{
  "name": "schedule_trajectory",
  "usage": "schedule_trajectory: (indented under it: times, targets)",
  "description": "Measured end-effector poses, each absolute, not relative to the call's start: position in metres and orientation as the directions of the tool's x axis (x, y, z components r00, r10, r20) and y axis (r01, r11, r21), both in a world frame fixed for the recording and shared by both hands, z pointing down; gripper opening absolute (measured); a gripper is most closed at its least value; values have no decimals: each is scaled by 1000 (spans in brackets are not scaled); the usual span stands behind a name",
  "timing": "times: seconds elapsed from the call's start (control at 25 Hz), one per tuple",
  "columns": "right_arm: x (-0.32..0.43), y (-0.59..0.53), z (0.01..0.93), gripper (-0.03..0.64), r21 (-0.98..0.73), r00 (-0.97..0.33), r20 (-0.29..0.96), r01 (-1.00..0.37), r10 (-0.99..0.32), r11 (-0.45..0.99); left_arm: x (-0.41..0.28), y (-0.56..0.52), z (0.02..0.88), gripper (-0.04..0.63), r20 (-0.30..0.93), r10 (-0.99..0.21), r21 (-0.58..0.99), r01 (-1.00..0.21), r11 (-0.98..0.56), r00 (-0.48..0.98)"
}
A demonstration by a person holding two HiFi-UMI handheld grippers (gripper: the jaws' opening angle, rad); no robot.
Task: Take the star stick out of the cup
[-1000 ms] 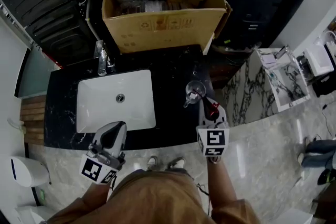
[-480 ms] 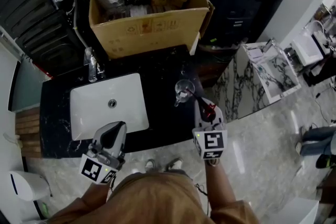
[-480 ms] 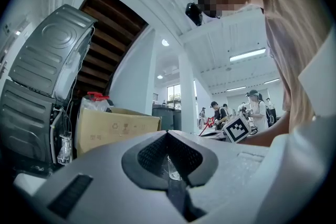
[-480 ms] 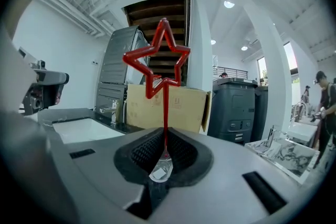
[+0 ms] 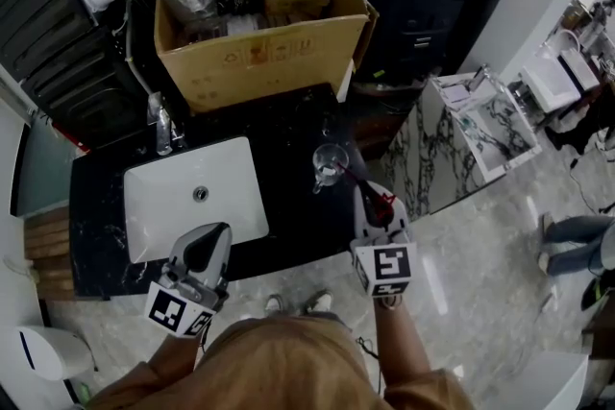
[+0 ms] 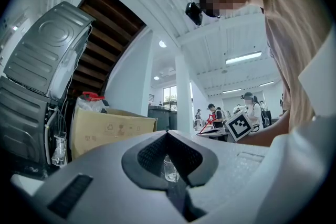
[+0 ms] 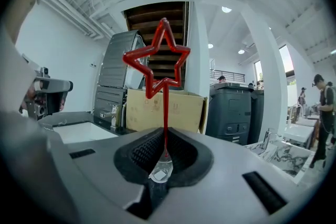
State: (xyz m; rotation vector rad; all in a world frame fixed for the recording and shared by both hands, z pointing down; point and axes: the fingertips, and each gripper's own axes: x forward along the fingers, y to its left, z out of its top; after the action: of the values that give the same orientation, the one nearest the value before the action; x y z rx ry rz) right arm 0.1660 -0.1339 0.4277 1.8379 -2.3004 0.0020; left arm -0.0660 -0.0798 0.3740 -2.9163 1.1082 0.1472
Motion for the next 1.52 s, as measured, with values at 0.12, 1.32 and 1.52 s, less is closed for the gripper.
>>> schedule_trajectory:
  times: [0.12,1.32,1.52]
  targets:
    - [165,-131,423,14,120,-212,131,-966,-968,228,-65,-79,373,0,-99,-656,18,-658,-753,748]
    - [160,-101,391,14,150,-180,87,-970,-980,191,-68,-74,373,2,-114,-628,26,-630,-776,770]
    - [155,-99,375,14,166,-176,48,-969,-983,182,-67,-74,371,2,-122,-620,22,-623,-782,775]
